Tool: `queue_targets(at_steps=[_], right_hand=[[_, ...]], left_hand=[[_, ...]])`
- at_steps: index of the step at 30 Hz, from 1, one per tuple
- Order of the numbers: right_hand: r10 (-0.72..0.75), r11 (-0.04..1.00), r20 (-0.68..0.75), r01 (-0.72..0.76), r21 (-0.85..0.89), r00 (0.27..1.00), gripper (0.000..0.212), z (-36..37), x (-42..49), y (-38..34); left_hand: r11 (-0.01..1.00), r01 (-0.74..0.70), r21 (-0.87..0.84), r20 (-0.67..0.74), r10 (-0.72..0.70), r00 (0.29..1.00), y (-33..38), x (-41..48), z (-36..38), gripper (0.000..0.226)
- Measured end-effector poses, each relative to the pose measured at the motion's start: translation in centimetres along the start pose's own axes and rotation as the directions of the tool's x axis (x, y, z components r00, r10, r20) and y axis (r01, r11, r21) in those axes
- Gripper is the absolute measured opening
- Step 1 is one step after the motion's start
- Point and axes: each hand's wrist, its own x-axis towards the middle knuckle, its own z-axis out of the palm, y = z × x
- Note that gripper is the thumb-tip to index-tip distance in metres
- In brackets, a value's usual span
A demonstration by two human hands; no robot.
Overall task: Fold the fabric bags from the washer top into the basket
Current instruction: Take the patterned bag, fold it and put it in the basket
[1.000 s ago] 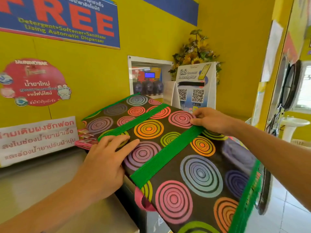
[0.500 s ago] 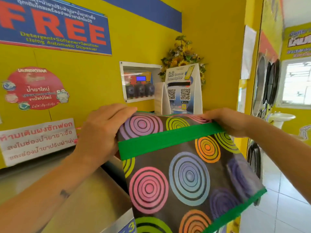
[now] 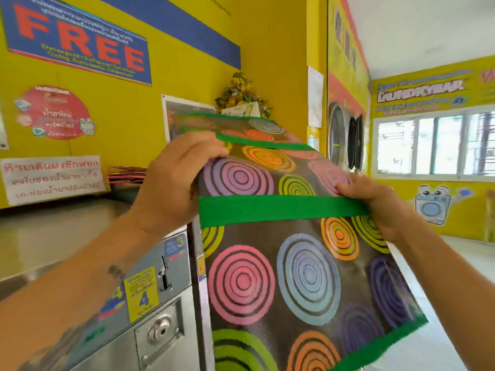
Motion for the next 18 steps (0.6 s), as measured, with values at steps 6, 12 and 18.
queue_targets(at_steps=[6,12,18], right_hand=[[-0.020,0.999,-0.093,0.016,-0.047,0.995,0.059,-3.3,-10.1,1.9],[0.103,0.980,-0.263,-0.144,-0.141,0.959,0.064,-7.3,-17.0,4.9],[0.081,0.952,-0.308,-0.165,-0.257,0.948,0.094,-11.3,-22.4,4.4]], left_hand=[[0.560,0.492,-0.666,0.017,-0.648,0.761,9.5,-5.2,1.6,0.044],[-0.152,0.518,-0.842,0.412,-0.800,0.436,16.1,-7.2,6.4,0.049],[0.100,0.857,-0.506,0.662,-0.592,0.460,21.4,-9.0,10.6,0.082]])
